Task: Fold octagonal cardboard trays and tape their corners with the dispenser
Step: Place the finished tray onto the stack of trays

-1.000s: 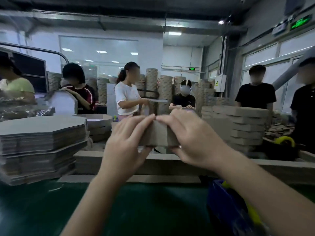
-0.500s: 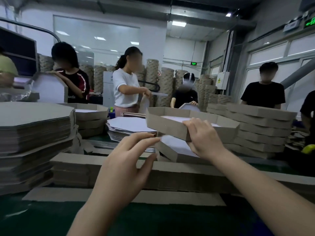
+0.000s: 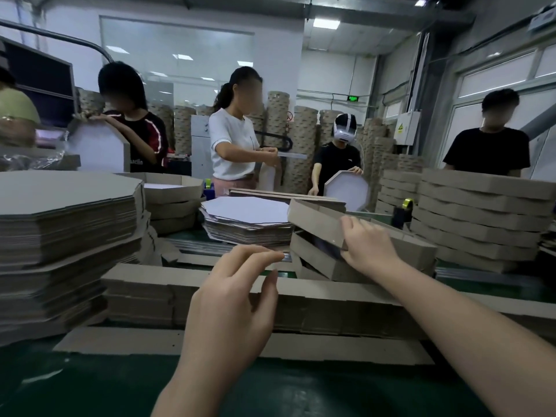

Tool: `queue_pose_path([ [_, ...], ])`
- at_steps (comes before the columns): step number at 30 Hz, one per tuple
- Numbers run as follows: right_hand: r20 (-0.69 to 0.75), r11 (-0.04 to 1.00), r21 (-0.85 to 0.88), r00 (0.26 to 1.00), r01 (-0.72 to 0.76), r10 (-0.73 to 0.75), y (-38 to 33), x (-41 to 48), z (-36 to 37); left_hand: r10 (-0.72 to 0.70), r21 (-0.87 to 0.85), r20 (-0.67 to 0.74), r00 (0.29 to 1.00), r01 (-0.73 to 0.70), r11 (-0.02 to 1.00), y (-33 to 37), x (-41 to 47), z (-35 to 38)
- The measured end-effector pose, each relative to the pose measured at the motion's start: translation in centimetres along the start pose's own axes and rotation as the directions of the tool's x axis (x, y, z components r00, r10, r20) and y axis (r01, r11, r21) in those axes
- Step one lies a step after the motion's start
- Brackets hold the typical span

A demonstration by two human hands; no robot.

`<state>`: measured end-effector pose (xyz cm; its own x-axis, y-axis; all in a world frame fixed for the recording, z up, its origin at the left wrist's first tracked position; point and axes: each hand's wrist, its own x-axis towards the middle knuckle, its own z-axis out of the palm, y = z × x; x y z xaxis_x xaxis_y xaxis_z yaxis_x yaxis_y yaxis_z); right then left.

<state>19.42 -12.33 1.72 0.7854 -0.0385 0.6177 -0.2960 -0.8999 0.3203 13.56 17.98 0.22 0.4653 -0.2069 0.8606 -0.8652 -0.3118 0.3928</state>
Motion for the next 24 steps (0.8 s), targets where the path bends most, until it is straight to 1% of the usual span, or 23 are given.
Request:
queue_pose_path([
  [3,-0.053,0.999,0.035,0.998,0.034,-0.032,-0.4,0.1,0.3,-0.001,0.015,0.008,1.0,0.001,1.0,-0.2,0.0,0.1],
  [5,-0.071,0.992,0.122,0.997,0.015,-0.007,0.0,0.4,0.2,-0.011,0.011,0.012,1.0,0.011,1.0,-0.3,-0.1,0.2],
  [9,-0.074,0.929,0.344,0.982,-0.138,0.174,1.6,1.6,-0.7,-0.016,0.007,0.03,0.999,0.016,1.0,-0.5,-0.1,0.5],
  [13,-0.154,0.861,0.474,0.946,-0.184,0.286,2.5,2.9,-2.1,-0.025,0.013,0.04,0.999,0.024,1.0,-0.4,-0.2,0.8],
  [15,-0.206,0.825,0.536,0.921,-0.177,0.332,2.6,3.5,-3.1,-0.028,0.016,0.051,0.998,0.027,0.999,-0.3,-0.3,0.9],
  [16,-0.231,0.834,0.53,0.92,-0.153,0.316,2.6,3.7,-3.4,-0.031,0.018,0.058,0.998,0.03,0.999,-0.2,-0.3,0.9],
  [17,-0.251,0.863,0.491,0.929,-0.119,0.271,2.4,3.8,-3.5,-0.032,0.02,0.065,0.997,0.031,0.999,-0.2,-0.3,0.9],
  [20,-0.23,0.966,0.257,0.972,0.019,0.042,1.3,3.5,-2.5,-0.022,0.031,0.071,0.997,0.02,0.999,0.0,-0.3,0.9],
  [21,-0.198,0.981,0.186,0.98,0.055,-0.017,0.8,3.3,-1.7,-0.014,0.039,0.07,0.997,0.011,0.999,0.0,-0.3,0.9],
  [22,-0.153,0.99,0.127,0.987,0.066,-0.046,0.4,2.9,-0.8,-0.004,0.048,0.072,0.997,0.001,0.999,0.1,-0.3,0.9],
  [24,-0.035,0.999,0.027,0.999,0.036,-0.035,-0.4,2.0,1.3,0.008,0.067,0.085,0.996,-0.014,0.998,0.2,-0.3,0.9],
])
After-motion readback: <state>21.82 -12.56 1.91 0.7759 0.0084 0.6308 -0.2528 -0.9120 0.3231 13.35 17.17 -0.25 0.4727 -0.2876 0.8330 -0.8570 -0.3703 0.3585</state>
